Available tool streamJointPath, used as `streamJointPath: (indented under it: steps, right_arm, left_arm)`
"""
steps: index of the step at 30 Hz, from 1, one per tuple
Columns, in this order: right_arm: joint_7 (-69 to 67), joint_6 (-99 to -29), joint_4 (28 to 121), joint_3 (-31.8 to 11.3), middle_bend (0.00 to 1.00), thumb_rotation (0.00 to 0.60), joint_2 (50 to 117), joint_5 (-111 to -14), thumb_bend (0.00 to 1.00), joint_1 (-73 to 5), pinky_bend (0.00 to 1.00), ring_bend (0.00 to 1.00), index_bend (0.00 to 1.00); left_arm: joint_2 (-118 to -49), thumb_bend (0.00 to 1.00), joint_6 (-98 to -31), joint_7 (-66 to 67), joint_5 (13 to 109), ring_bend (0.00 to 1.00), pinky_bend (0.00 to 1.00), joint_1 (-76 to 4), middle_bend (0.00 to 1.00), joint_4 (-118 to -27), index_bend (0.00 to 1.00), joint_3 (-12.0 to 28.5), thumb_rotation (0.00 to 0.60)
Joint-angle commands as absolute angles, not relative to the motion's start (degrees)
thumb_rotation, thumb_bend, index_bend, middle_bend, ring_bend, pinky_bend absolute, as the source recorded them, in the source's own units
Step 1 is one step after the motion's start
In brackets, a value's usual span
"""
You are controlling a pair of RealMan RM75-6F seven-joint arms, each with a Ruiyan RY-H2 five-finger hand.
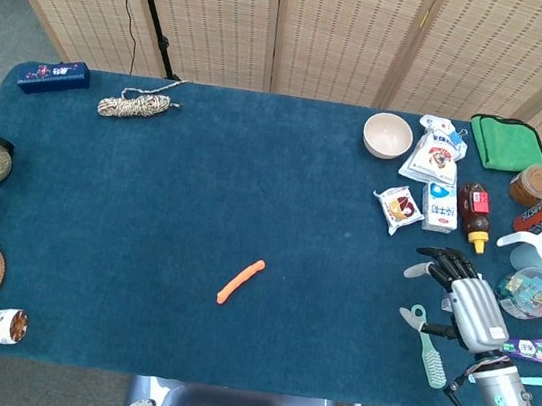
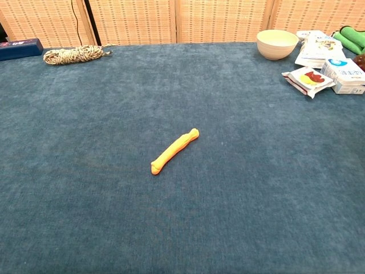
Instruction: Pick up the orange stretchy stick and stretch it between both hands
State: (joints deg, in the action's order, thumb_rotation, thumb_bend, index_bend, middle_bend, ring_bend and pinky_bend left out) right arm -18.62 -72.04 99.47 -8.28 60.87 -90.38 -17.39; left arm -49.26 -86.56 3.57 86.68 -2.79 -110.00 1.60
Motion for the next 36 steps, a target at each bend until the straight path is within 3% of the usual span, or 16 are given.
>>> streamJointPath:
  steps: [1, 20, 36]
  right_arm:
    - [-20.3, -69.6, 97.9, -9.4, 0.19, 0.600, 62.3, -90.3, 0.24, -20.1, 0.08, 0.15, 0.40]
    - [-25.1, -54.3, 91.9, -12.3, 0.19, 0.600, 68.8, -89.7, 0.24, -37.0, 0.07, 0.14, 0.42]
    - [-24.6, -48.8, 84.9, -10.7, 0.18, 0.600, 76.5, -89.7, 0.24, -45.3, 0.04, 0.10, 0.41]
  left_arm:
    - [-49.1, 0.39, -86.5, 3.9, 86.5, 0.13, 0.05, -2.9, 0.13, -110.2, 0.24, 1.7, 0.600]
    - [-48.3, 0.39, -84.0, 6.2, 84.3, 0.13, 0.05, -5.1, 0.13, -112.0, 0.24, 3.1, 0.600]
    - [-47.8, 0.39, -83.4, 5.7, 83.3, 0.13, 0.05, -5.4, 0.13, -111.5, 0.24, 3.1, 0.600]
